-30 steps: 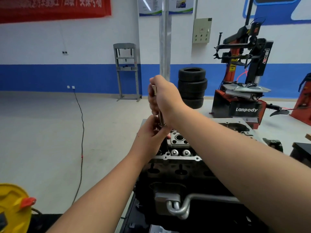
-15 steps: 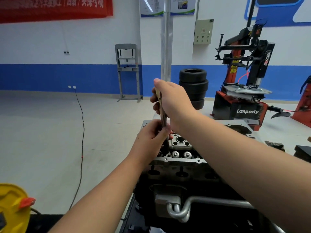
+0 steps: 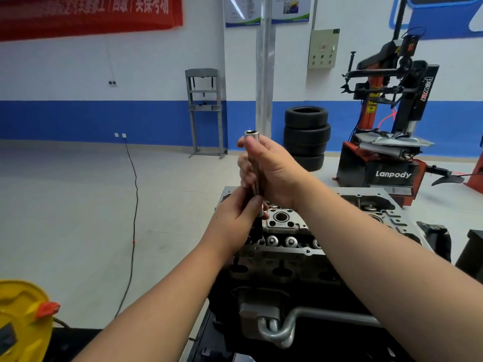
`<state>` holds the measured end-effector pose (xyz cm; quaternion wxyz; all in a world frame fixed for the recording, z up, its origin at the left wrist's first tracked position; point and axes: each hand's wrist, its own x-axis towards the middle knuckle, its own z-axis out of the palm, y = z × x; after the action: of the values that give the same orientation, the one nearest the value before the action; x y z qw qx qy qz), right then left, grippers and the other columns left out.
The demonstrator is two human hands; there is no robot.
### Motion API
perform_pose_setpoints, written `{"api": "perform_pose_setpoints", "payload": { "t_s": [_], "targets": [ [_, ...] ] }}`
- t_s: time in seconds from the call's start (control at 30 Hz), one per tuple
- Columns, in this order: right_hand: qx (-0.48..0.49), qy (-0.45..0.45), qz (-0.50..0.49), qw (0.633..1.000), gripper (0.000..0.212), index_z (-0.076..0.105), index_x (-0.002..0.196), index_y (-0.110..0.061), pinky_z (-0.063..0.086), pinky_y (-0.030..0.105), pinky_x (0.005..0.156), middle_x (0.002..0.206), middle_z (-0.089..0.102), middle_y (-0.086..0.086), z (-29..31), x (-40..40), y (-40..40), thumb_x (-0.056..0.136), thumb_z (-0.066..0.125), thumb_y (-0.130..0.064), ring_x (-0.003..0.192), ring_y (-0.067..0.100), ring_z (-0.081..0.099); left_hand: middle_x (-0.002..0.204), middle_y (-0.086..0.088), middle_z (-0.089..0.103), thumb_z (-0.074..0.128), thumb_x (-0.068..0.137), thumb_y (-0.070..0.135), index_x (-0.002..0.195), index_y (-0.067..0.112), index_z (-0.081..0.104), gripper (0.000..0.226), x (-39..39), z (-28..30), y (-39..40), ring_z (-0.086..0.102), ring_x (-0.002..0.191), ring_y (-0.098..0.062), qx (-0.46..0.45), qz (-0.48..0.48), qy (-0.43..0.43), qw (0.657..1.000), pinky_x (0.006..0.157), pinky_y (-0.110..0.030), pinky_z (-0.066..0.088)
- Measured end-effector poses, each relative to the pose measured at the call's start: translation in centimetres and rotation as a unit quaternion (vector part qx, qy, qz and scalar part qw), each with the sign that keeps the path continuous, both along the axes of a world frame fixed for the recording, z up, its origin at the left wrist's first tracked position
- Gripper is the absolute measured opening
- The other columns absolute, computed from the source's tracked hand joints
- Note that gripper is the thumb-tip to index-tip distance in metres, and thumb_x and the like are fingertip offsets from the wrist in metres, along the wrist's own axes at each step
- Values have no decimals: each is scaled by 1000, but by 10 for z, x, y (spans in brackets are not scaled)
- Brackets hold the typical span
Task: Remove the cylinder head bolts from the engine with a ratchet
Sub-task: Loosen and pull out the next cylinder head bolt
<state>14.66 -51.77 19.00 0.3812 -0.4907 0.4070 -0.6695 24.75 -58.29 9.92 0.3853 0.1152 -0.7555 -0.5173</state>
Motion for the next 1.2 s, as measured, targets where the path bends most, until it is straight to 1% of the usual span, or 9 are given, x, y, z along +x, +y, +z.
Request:
{"api": "perform_pose_setpoints", "payload": {
  "t_s": [0.1,0.17,0.3,0.47,0.6,0.73,0.9,1.07,1.2],
  "targets": [
    [-29,13,-2,999,18,57,93,-14,53,33,66,74,63,4,-17,-15,3,83,72,-10,67,19,60,94,8,74,65,82,54,100,41,65,22,-2,2,0,76,88,-20,-4,16,7,1000,89,-52,60],
    [-28,36,-6,999,19,60,91,-12,57,32,69,76,66,2,-25,-19,3,80,74,-6,71,18,64,99,4,75,69,80,52,106,35,66,32,-5,2,-1,75,90,-22,-8,21,7,1000,89,-52,60],
    [-39,-24,26,999,9,74,88,-16,55,30,71,79,70,5,-36,-21,-1,87,66,-18,76,16,67,92,10,74,58,92,44,100,43,68,13,-5,2,1,74,80,-16,18,5,5,1000,79,-38,59],
    [-1,-6,50,999,23,76,97,-22,49,35,77,85,69,5,-39,-24,2,92,58,-35,85,19,64,91,-3,74,51,95,43,91,49,71,22,-3,3,0,75,85,-25,9,4,-8,1000,90,-56,58],
    [2,-14,37,999,14,69,98,-18,51,36,77,82,71,4,-41,-24,1,85,67,-25,85,21,64,90,4,77,55,93,45,94,31,70,21,-3,2,-2,75,85,-13,-12,35,-4,999,86,-44,57],
    [9,-20,32,999,25,59,88,-15,58,31,71,89,74,10,-42,-23,1,74,79,-19,83,18,71,98,5,78,58,93,46,99,37,72,17,-3,2,-3,75,96,-16,-8,23,1,1000,93,-47,60],
    [27,-19,54,998,17,65,88,-15,48,47,92,91,73,8,-44,-26,0,79,73,-26,97,19,69,102,2,78,65,90,39,101,40,73,14,-3,2,-3,75,99,-16,10,8,32,999,93,-42,61],
    [50,2,52,997,20,74,87,-21,41,24,58,94,69,3,-44,-25,2,86,62,-37,94,28,59,123,-18,68,53,98,34,101,47,77,27,0,6,1,69,113,-30,63,-65,33,995,104,-52,54],
    [45,-23,49,998,15,74,91,-20,43,17,51,88,70,-2,-48,-28,1,82,66,-28,83,16,62,109,-4,76,56,94,41,100,45,75,20,-1,4,-1,75,102,-21,30,-27,19,999,100,-50,57]
  ]
}}
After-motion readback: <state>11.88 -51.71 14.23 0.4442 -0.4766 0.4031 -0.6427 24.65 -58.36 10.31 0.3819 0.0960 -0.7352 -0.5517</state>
